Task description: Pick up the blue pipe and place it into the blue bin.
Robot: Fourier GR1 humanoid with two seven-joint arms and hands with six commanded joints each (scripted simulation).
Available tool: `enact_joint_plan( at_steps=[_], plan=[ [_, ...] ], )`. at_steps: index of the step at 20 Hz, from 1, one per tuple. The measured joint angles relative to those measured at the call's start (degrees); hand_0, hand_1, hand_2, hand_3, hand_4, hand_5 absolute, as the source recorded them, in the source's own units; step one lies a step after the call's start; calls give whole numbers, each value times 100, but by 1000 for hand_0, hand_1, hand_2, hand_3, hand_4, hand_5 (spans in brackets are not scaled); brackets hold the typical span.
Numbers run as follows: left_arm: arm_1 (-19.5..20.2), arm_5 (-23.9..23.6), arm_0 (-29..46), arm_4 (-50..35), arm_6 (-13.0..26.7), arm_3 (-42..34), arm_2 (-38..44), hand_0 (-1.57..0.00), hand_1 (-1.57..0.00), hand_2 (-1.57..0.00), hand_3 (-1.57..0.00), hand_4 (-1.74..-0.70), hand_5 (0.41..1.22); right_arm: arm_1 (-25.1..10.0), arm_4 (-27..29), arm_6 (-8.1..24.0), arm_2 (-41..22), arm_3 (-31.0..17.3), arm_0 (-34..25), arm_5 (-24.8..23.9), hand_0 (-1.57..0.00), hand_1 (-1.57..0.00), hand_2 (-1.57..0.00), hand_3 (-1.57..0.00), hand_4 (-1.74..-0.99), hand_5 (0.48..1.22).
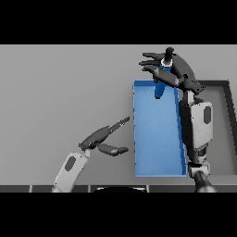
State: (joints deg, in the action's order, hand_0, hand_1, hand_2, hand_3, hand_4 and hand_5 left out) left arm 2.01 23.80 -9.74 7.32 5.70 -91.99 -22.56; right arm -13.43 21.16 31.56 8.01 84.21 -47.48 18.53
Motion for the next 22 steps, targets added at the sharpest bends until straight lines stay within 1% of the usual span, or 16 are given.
enact_joint_plan(
  at_steps=[3,4,6,7,8,10,12,13,14,16,17,18,19,20,21,22],
  plan=[
    [26,8,25,-24,-4,-8,27,1,1,1,1,-931,460,-28,-363,202,40,-61,389,-6,-1571,-1571,-1571,-1571,-1500,1221],
    [57,-5,78,16,-88,-31,8,1,1,1,1,-929,462,-43,-452,323,56,-17,532,-28,-1571,-1571,-1571,-1571,-1500,1221],
    [51,-42,62,63,-178,39,18,1,1,1,1,-927,464,5,-660,336,-68,-4,919,-154,-1571,-1571,-1571,-1571,-1500,1221],
    [67,-44,47,70,-218,-1,17,1,1,1,1,-928,465,-4,-804,336,-133,-114,1022,-295,-1571,-1571,-1571,-1571,-1500,1221],
    [44,-74,-4,82,-134,52,41,1,1,1,1,-928,466,-41,-818,336,-211,-172,1159,-432,-1571,-1571,-1571,-1571,-1500,1221],
    [60,-78,-17,66,-152,-17,50,1,1,1,1,-928,470,-173,-832,336,-421,-387,1327,-666,-1571,-1571,-1571,-1571,-1498,1221],
    [59,-91,70,148,-245,-9,-24,1,1,1,1,-923,476,-419,-490,336,-770,-643,1470,-970,-1571,-1571,-1571,-1571,-1497,1221],
    [82,-113,66,150,-239,-25,5,1,1,1,1,-923,478,-561,-308,337,-992,-677,1541,-1079,-1571,-1571,-1571,-1257,-1546,1221],
    [67,-137,26,180,-203,38,16,1,1,1,1,-922,480,-703,-157,336,-1249,-766,1586,-1239,-1571,-1571,-1571,-1005,-1585,1221],
    [57,-161,-76,159,-226,106,80,1,1,1,1,-920,484,-1048,390,337,-1816,-969,1656,-1619,-1571,-1571,-1571,-643,-1641,1221],
    [88,-140,-7,163,-288,54,52,1,1,1,1,-919,486,-1253,707,337,-2155,-1061,1633,-1868,-1571,-1571,-1571,-514,-1661,1221],
    [80,-148,-36,156,-273,55,65,1,1,1,1,-918,489,-1433,987,332,-2466,-1130,1602,-2127,-1571,-1571,-1571,-411,-1677,1171],
    [79,-151,-66,176,-263,69,57,1,1,1,1,-920,491,-1663,1433,337,-2858,-1135,1577,-2400,-1571,-1571,-1518,-455,-1626,1161],
    [52,-122,0,153,-281,10,5,1,1,1,1,-919,493,-1876,1853,333,-3219,-1262,1346,-2720,-1355,-1282,-1234,-364,-1553,1154],
    [66,-111,-39,136,-221,64,43,1,1,1,1,-921,493,-2087,2252,339,-3574,-1247,1262,-2949,-1084,-1025,-987,-291,-1469,1148],
    [77,-107,0,131,-289,80,49,1,1,1,1,-920,493,-2282,2601,338,-3900,-1261,1145,-3217,-867,-820,-789,-232,-1405,1137]
  ],
)
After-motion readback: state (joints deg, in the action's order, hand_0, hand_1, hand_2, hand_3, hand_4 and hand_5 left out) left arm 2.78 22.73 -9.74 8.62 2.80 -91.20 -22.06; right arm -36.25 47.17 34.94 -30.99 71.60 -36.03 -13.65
